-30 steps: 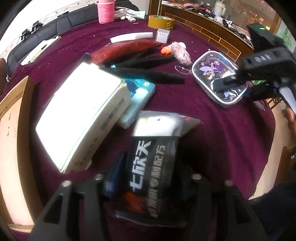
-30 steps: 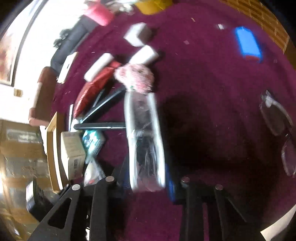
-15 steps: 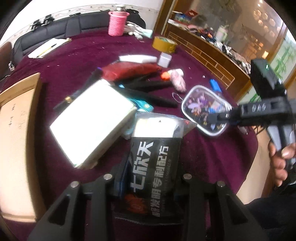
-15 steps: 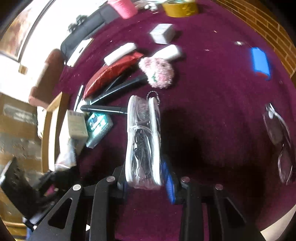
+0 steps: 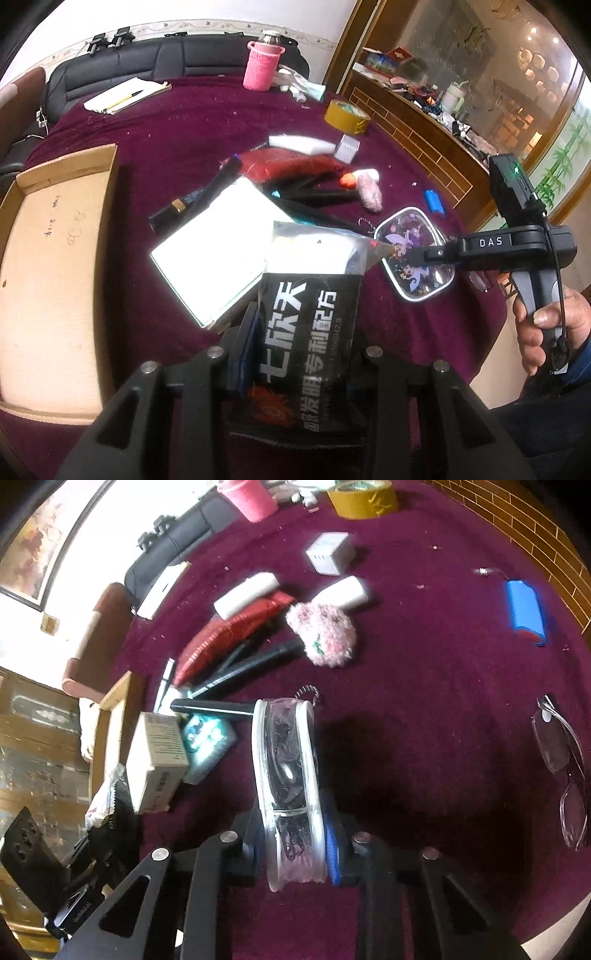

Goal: Organize objects
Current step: 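Carry the packet and pouch to the cardboard box and release both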

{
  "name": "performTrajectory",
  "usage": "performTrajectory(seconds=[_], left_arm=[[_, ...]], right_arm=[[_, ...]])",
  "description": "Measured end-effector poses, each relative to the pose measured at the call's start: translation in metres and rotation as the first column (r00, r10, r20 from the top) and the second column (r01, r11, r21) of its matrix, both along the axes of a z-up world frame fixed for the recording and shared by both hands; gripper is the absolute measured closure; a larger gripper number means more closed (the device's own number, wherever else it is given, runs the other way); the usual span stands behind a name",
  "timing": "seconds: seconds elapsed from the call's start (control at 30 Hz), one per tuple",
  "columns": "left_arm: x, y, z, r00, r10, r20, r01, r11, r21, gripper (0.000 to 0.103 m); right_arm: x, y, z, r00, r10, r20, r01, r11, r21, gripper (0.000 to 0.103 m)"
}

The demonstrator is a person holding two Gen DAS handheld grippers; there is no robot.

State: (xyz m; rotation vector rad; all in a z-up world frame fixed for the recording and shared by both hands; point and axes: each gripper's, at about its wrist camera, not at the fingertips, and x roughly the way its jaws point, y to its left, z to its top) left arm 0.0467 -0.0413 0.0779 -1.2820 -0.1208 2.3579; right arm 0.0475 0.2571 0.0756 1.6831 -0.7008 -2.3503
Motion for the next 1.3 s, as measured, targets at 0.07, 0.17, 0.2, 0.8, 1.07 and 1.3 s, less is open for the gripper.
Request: performTrajectory(seconds=[0.07,0.17,0.2,0.8,1.07,1.3], left_arm=[[0.0,-0.001,0.005,1.0,0.0,-0.013,0.0,1.0,0.011,0.068],[0.0,-0.005,0.013,1.0,0.006,-0.029,-0.006,1.0,0.022,0.068],[0.0,-0.007,0.016,0.999,0.012,-0.035,-0.011,1.0,0.023,0.068],[0.004,-0.113,0.061,0.953,0.254,-0.163,-0.263,0.964,-0.039,0.068],[0.002,-0.169,0.065,0.927,0.329,-0.179,-0.342,0.939,-0.047,0.068],[-0.016,-0.219,0.05,0.921,0.37,-0.123,-0.38,0.922,-0.073,0.068]], right_arm=[[0.003,0.001,0.01,1.0,-0.004,-0.018,0.004,1.0,-0.014,0.076],[0.0,-0.006,0.022,0.999,-0.014,-0.046,0.011,0.999,-0.053,0.076],[0.0,-0.008,0.025,0.999,-0.011,-0.05,0.007,0.998,-0.063,0.076],[-0.042,-0.131,0.072,0.977,0.166,-0.131,-0.192,0.956,-0.223,0.075],[-0.076,-0.218,0.074,0.961,0.245,-0.129,-0.272,0.925,-0.265,0.075],[-0.12,-0.292,0.06,0.955,0.269,-0.121,-0.294,0.911,-0.291,0.075]])
